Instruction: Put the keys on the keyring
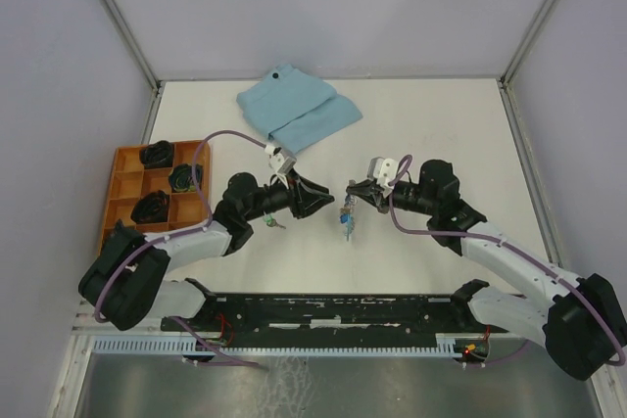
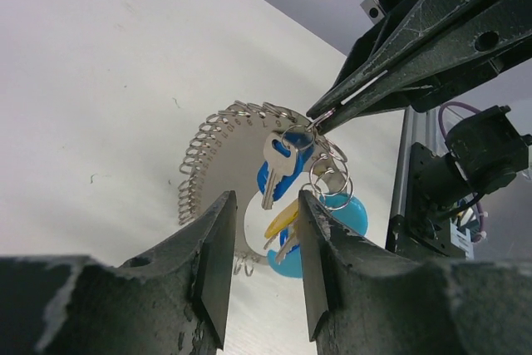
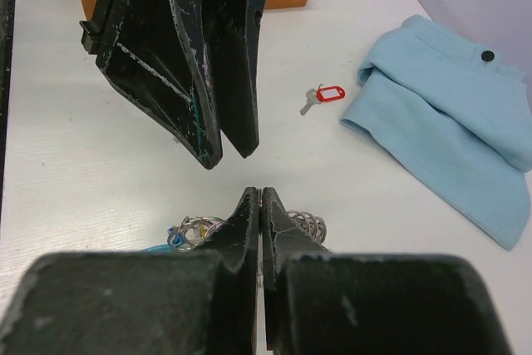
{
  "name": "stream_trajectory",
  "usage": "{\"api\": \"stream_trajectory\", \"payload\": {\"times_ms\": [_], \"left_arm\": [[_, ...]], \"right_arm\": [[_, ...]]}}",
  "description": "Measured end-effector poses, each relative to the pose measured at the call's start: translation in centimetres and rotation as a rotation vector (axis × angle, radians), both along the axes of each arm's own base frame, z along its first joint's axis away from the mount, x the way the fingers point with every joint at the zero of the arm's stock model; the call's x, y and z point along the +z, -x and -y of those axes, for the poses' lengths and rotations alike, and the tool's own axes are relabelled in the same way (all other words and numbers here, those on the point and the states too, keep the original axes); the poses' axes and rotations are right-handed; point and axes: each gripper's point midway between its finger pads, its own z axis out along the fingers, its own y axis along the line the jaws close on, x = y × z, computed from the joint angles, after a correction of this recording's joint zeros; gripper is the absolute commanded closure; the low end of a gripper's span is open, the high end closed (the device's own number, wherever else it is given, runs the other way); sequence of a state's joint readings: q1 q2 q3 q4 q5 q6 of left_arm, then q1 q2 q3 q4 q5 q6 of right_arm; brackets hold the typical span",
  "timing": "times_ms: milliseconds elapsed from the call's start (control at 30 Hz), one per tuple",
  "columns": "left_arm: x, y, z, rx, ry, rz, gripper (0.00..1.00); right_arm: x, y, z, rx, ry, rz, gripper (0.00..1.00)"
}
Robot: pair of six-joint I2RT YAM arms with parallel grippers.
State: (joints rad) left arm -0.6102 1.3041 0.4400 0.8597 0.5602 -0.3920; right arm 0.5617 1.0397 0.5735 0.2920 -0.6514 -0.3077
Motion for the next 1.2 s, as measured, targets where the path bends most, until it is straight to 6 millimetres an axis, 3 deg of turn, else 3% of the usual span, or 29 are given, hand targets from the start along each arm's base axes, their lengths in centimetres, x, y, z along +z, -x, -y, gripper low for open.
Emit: {"api": "stream_trajectory", "payload": {"times_ms": [500,800,967,1200], "left_arm": [[0.4,-0.2,2.4,-0.143,0.025,0.041,0.55],[-0.5,0.2,3.6,-0.204,0.013,0.022,0.55],[-1.9,0.6,4.0,-0.228,-0.005,-0.01,0.62],[-1.9,0.6,4.0,-0.228,-0.005,-0.009,0.74]], "right_arm": [[0.0,0.4,-0.6,0.043,-0.022,-0.019,0.99],[0.1,0.7,-1.0,0.068,-0.037,-0.034,0.99],[0.4,0.7,-1.1,0.067,-0.048,-0.03,0.99],[0.4,0.6,-1.0,0.064,-0.049,-0.031,0.99]]}}
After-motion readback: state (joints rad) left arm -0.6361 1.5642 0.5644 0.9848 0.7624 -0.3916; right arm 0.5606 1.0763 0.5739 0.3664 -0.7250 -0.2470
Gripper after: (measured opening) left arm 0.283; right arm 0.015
